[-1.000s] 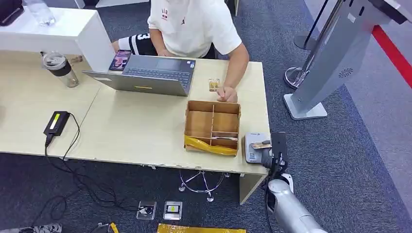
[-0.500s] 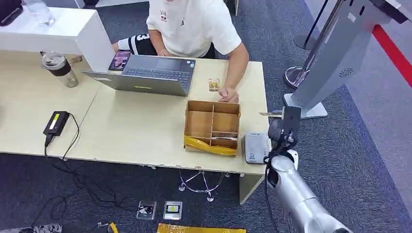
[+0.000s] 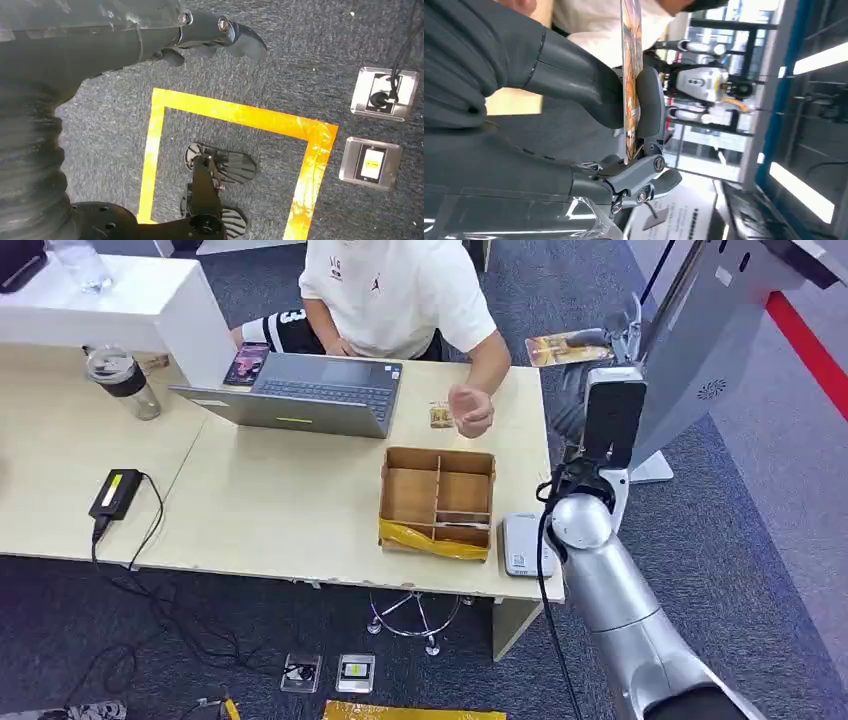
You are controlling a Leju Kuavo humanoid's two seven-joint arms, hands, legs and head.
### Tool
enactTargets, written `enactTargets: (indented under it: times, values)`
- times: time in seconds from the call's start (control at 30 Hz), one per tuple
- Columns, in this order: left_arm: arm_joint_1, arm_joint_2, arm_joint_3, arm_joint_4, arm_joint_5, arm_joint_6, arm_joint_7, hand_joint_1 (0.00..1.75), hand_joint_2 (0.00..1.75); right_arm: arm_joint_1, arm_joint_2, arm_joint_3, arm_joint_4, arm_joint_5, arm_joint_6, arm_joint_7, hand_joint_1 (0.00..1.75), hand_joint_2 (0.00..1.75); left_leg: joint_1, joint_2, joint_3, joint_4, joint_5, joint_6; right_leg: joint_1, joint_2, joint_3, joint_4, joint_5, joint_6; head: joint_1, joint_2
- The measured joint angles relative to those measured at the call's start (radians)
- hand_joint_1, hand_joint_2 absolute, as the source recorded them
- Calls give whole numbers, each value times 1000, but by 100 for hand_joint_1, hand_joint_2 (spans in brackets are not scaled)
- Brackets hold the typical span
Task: Pass the card to the sensor for recognition and then transmit it.
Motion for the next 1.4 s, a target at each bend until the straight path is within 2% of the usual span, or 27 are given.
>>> enactTargets:
  times: [0.07, 0.13, 0.27, 0.43, 0.67, 0.97, 1.0, 1.03, 1.17, 1.33, 1.4]
  values:
    - [-1, 0, -2, 0, -1, -5, -7, 0, 175, -29, 15, 10, -1, 31, 36, 14, 175, 175, 0, 0, 0, 0, 0, 0, 0, 0, 0, 0, 0, 0, 0, 0]
    - [-1, 1, -14, -1, -9, -10, -17, 0, 175, -54, 32, 21, 5, 95, 40, 9, 175, 175, 0, -1, -1, 0, 0, 0, 0, -1, 0, 0, 0, 0, 0, 0]
    - [-4, 9, -38, -6, -23, -24, -35, 0, 175, -140, 61, 41, 96, 210, 88, 18, 175, 175, 1, -1, -1, 0, 1, -1, 1, -1, -1, 0, 0, 0, 0, 0]
    - [-7, 14, -66, -8, -33, -33, -55, 0, 175, -225, 78, 81, 262, 413, 128, 110, 175, 175, 1, -2, -1, 0, 1, -1, 1, -2, -1, 0, 0, 0, 0, 0]
    - [-33, 19, -96, -8, -61, -31, -44, 0, 175, -294, 72, 122, 446, 577, 158, 251, 175, 175, 0, -4, -1, 0, 1, -1, 0, -3, -1, 0, 0, 0, 0, 0]
    - [-45, 23, -117, -8, -60, -26, -23, 0, 175, -331, 48, 159, 579, 666, 184, 320, 175, 175, 0, -4, -1, 0, 1, -1, 1, -3, -2, 0, 0, 0, 0, 0]
    - [-46, 23, -117, -8, -59, -26, -19, 0, 175, -332, 48, 161, 589, 672, 184, 322, 28, 175, 0, -4, -1, 0, 1, -1, 1, -3, -2, 0, 0, 0, 0, 0]
    - [-46, 23, -118, -8, -59, -25, -19, 0, 175, -332, 45, 162, 599, 680, 183, 325, 0, 175, 0, -4, -2, 0, 1, -1, 1, -3, -2, 0, 0, 0, 0, 0]
    - [-43, 25, -124, -8, -59, -17, -30, 0, 175, -333, 38, 169, 623, 695, 170, 325, 0, 175, 0, -3, -1, 0, 1, -1, 0, -1, -2, 0, 0, 0, 0, 0]
    - [-32, 28, -125, -8, -56, -17, -42, 0, 175, -333, 25, 163, 641, 588, 78, 252, 0, 175, 0, -3, -1, 0, 1, -1, 0, -1, -2, 0, 0, 0, 0, 0]
    - [-30, 30, -125, -8, -54, -16, -48, 0, 175, -333, 21, 151, 642, 537, 66, 219, 0, 175, 0, -3, -1, 0, 1, -1, 0, -1, -2, 0, 0, 0, 0, 0]
